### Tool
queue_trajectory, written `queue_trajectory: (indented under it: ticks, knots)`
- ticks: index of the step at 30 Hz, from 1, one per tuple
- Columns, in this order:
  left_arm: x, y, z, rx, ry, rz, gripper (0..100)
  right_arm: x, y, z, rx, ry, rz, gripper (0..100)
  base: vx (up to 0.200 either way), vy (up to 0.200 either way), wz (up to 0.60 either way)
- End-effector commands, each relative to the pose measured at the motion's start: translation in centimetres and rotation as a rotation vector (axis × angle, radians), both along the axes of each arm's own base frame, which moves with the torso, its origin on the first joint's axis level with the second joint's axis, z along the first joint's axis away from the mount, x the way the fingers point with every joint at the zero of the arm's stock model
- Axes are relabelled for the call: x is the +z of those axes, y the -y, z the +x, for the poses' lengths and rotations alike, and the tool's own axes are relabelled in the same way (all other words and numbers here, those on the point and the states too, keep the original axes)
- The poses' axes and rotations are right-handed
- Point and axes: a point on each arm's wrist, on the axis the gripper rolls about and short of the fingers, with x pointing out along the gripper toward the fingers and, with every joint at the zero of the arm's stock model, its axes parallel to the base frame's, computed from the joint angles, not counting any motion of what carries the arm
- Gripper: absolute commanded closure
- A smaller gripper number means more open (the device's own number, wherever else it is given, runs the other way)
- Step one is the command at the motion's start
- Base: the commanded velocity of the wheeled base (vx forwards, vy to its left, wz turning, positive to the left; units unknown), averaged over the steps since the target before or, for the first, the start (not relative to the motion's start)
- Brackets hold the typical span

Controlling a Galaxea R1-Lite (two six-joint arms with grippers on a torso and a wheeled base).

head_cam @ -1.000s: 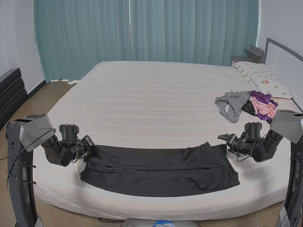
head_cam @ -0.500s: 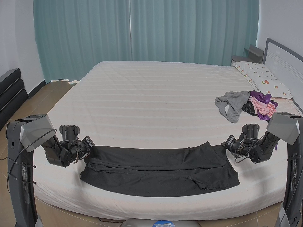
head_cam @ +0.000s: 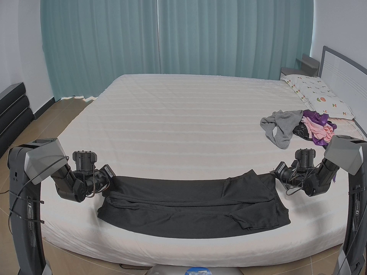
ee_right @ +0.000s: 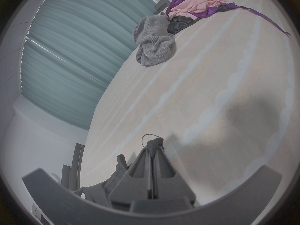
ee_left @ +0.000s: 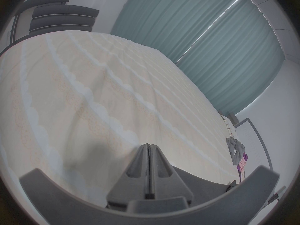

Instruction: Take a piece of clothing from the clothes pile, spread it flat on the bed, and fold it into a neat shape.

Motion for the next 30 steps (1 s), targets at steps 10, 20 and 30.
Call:
queue_trajectory:
  ticks: [10,20,30]
  knots:
    - [0.2,0.1,0.0,-0.002,0.003,-0.006,0,0.1,-0.1,-0.6,0.002,-0.013,-0.005,0,0.000,0.000,0.00]
    - [2.6,-0.7,-3.9,0.017,-0.042,-0.073,0,2.6,-0.1,-2.9,0.007,-0.015,0.007,0,0.000,0.000,0.00]
    - [4.8,1.0,-8.5,-0.101,-0.076,0.010,0,2.6,-0.1,-3.8,0.006,-0.035,0.007,0,0.000,0.000,0.00]
